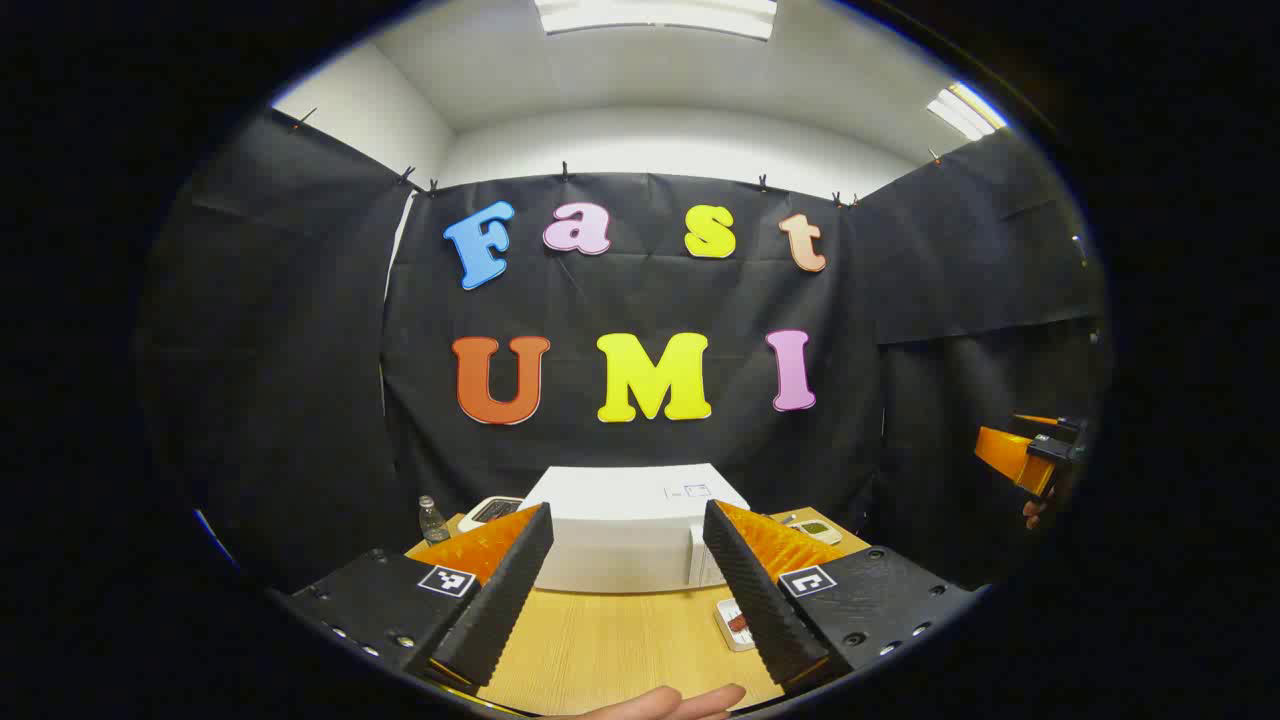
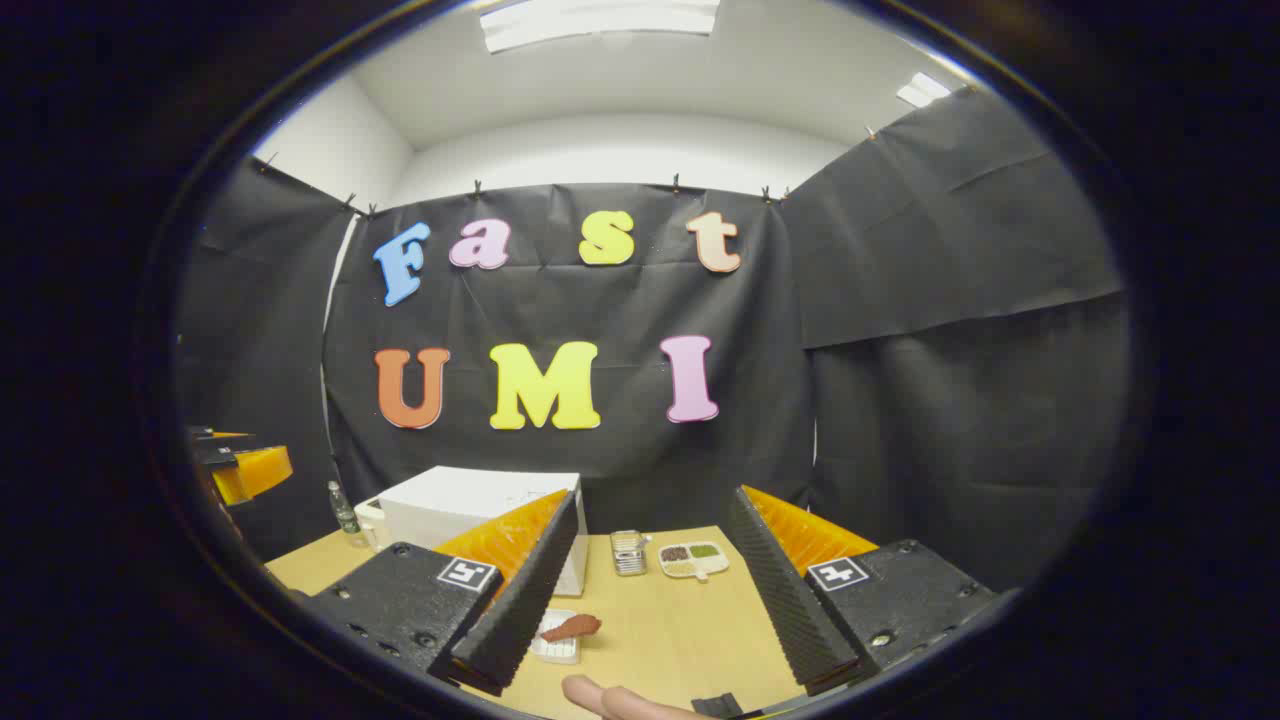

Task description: Open the microwave oven with the left hand, put the food in, and close the microwave oven.

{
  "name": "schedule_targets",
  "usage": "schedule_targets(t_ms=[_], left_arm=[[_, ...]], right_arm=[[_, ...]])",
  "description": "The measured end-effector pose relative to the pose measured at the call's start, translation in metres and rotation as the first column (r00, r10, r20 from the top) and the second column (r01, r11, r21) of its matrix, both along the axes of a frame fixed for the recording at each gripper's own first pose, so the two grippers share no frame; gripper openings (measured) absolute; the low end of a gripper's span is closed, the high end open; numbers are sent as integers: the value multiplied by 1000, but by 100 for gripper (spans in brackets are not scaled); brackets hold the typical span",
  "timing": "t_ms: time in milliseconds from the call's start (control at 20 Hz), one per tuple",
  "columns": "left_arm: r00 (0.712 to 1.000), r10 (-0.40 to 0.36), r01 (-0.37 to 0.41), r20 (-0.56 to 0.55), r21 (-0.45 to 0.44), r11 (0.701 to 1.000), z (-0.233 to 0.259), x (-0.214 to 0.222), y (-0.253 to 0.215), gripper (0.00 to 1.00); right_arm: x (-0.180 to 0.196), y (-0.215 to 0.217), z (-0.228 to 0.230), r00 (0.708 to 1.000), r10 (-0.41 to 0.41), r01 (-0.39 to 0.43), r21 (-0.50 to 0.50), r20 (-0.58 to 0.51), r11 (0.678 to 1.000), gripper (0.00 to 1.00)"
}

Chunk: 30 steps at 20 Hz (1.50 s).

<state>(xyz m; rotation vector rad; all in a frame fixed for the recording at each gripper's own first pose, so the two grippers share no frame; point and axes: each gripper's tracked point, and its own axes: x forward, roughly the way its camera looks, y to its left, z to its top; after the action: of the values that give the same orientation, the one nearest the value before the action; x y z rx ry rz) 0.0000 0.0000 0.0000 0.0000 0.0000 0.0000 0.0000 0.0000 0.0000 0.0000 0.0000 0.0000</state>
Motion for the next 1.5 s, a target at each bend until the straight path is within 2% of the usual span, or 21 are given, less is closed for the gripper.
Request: schedule_targets(t_ms=[50,300,350,450,500,550,600,650,850,1100,1150,1200,1350,1400,1450,1500], left_arm=[[1000,-2,2,-1,-4,1000,0,0,1,94],[1000,-28,28,2,-16,999,0,2,1,94],[1000,-24,24,5,-18,1000,1,3,4,84],[1000,-14,15,6,-17,1000,0,6,8,84],[1000,-8,8,1,-19,1000,-1,8,11,94],[1000,-1,1,3,-25,1000,-2,10,13,94],[1000,-6,6,4,-27,1000,-1,13,14,84],[1000,-8,8,2,-29,1000,-3,17,14,94],[999,-17,15,-33,-40,999,-16,43,19,94],[998,7,-10,-56,-41,999,-27,84,21,93],[998,11,-13,-54,-41,999,-29,94,20,93],[998,14,-17,-57,-41,999,-32,104,18,93],[997,7,-10,-80,-35,999,-47,134,6,93],[997,6,-9,-83,-29,1000,-53,144,1,93],[997,5,-7,-82,-21,1000,-58,153,-4,93],[997,1,-2,-78,-16,1000,-64,163,-10,93]], right_arm=[[-1,0,1,1000,-2,2,-2,4,1000,98],[2,-4,7,999,-21,21,-21,37,1000,98],[1,0,6,999,-14,14,-20,37,1000,98],[2,-2,7,999,-14,16,-31,49,999,98],[2,-4,8,998,-22,24,-41,55,999,98],[2,-3,8,998,-22,25,-46,64,999,98],[1,-1,9,998,-18,21,-49,68,999,98],[2,-1,7,998,-17,20,-54,67,998,98],[6,-5,2,997,-15,19,-62,70,998,98],[20,-12,-5,997,-22,25,-48,70,999,98],[23,-15,-6,997,-26,30,-50,76,998,90],[25,-18,-6,996,-25,30,-51,84,998,98],[32,-22,-9,994,-23,27,-43,104,999,98],[33,-24,-10,995,-18,23,-42,103,999,90],[36,-26,-14,995,-16,20,-40,103,999,98],[38,-28,-17,995,-15,19,-40,101,999,98]])
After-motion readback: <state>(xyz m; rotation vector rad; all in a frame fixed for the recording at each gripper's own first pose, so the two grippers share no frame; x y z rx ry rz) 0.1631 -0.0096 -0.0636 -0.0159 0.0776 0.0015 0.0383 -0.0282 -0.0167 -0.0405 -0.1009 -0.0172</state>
